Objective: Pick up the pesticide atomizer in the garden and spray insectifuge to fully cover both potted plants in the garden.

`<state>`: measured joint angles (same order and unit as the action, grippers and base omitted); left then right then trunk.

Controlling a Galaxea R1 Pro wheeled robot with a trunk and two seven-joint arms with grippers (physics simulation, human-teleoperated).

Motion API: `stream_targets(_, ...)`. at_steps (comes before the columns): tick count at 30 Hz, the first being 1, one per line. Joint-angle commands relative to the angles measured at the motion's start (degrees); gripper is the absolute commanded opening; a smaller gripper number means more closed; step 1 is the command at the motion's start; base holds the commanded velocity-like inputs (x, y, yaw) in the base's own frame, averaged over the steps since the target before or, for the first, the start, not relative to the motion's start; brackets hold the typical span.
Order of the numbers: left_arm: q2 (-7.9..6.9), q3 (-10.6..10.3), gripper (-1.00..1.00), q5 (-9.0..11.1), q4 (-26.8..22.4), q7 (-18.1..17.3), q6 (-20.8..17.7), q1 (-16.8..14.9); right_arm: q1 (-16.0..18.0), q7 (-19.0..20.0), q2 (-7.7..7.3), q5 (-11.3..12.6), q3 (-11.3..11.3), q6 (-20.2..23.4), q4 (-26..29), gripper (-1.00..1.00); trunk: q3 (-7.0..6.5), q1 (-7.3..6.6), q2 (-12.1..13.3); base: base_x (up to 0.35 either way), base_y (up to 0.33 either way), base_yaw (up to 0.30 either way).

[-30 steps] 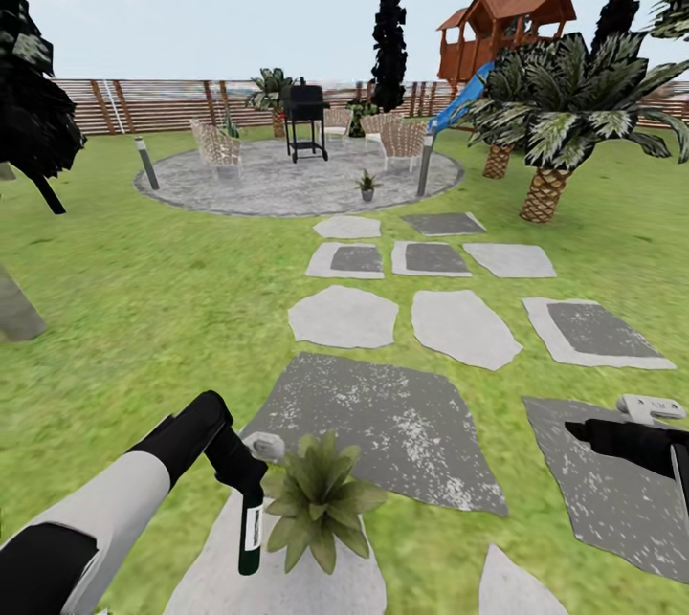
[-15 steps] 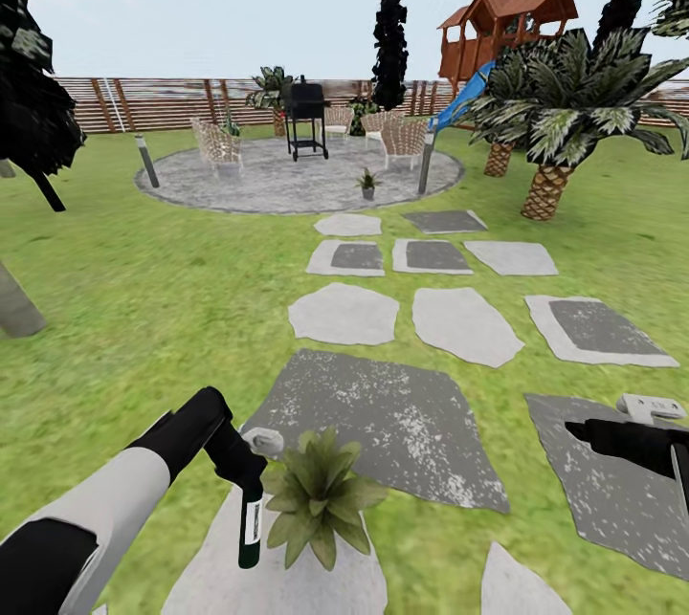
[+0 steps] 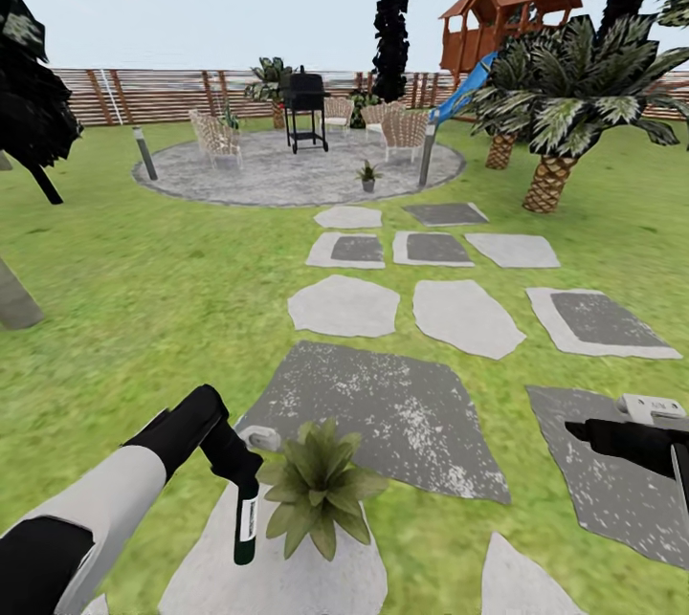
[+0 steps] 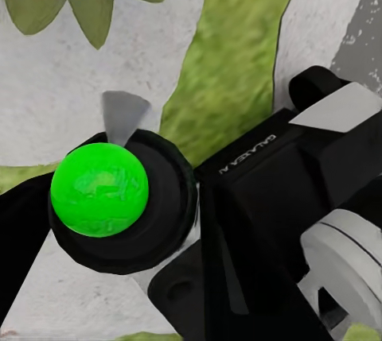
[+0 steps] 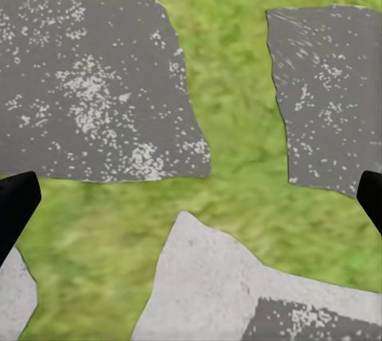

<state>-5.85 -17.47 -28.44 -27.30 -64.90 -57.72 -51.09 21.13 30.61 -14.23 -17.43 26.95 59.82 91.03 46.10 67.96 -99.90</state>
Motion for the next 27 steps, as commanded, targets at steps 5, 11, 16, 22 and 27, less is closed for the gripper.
stream_targets(5,-1.08,-0.1,-1.0,-0.4,-0.1,-0.7,-0.4,-0.3,0.0,0.6,0.0,-0.6,0.0,0.2,0.0,1.0,0.42,-0.01,0.0,0.0,0.0,0.0)
stream_targets(11,-1.23,-0.1,-1.0,-0.4,-0.1,-0.8,-0.5,-0.3,0.0,0.6,0.0,-0.6,0.0,0.2,0.0,1.0,0.57,-0.01,0.0,0.0,0.0,0.0)
stream_targets(16,-1.14,-0.1,-1.0,-0.5,-0.1,-0.8,-0.6,-0.4,0.0,0.6,0.0,-0.6,0.0,0.2,0.0,1.0,0.6,-0.01,0.0,0.068,0.059,0.0)
stream_targets(22,-1.0,-0.3,-1.0,-0.5,-0.1,-0.8,-0.6,-0.4,0.0,0.6,0.0,-0.6,0.0,0.2,0.0,1.0,0.6,-0.01,0.0,0.214,0.162,0.0)
stream_targets(27,-0.78,-0.6,-1.0,-0.5,0.1,-0.9,-0.6,-0.3,0.0,0.6,0.0,-0.6,0.0,0.2,0.0,1.0,0.6,-0.01,0.0,0.114,0.065,0.0)
